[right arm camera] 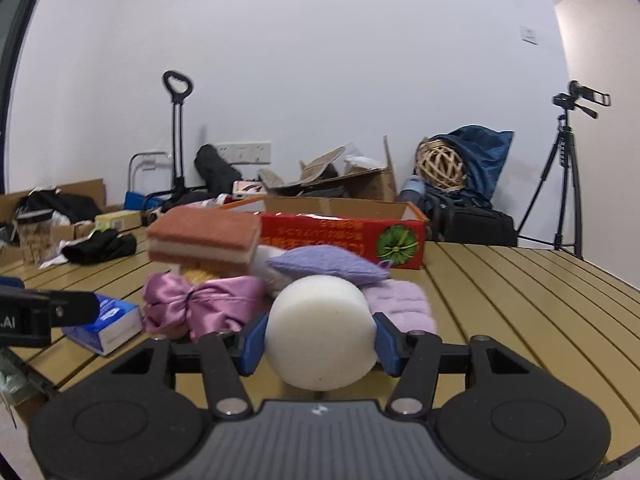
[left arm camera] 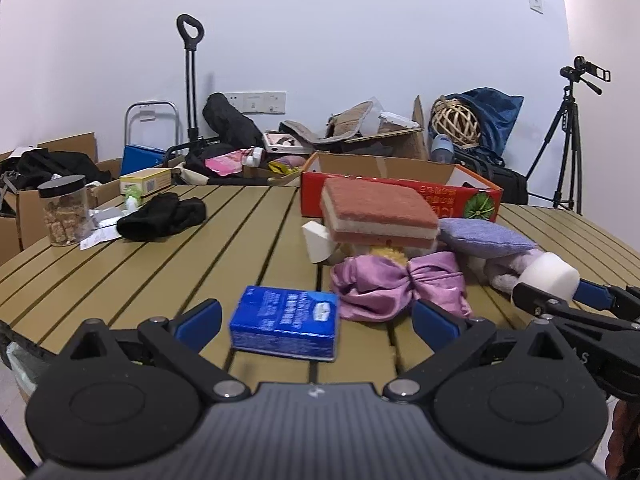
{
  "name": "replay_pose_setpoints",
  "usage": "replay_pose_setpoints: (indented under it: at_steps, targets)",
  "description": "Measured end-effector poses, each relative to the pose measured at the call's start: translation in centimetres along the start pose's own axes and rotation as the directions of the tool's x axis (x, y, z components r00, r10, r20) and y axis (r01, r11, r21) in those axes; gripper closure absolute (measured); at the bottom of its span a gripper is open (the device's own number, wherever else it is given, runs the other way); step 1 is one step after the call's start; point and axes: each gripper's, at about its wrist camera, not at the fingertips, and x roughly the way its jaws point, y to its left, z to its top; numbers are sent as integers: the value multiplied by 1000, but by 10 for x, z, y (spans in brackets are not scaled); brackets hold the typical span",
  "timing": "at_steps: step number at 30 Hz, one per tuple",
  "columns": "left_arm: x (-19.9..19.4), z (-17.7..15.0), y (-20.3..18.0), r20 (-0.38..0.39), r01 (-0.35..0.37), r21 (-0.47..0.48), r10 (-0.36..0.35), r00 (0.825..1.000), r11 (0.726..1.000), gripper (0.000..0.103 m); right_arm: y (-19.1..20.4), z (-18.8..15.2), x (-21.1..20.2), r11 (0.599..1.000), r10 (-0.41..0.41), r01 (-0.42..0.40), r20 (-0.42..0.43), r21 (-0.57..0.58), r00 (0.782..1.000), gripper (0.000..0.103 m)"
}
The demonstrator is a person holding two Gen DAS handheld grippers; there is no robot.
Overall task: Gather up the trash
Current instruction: 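Grasp the white round sponge with the right gripper, then lift the white sponge with the right gripper while the left gripper approaches the pink bow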
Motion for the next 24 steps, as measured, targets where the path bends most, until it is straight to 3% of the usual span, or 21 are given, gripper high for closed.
replay_pose_setpoints:
  at_steps: [9,16,24]
  targets:
    - [13,6,-29,1,33,48,-33,999,998,0,-34,6,-16,996,-65,61,55,62,996,48]
    - [38,16,-55,-34,51,74,-49,998,996,0,-57,5,-19,987,-112,106,46,119,993,48]
    - [68,19,-63,-92,70,42,-66,994,997,0,-68,2,-23,983,-145,140,37,122,989,48]
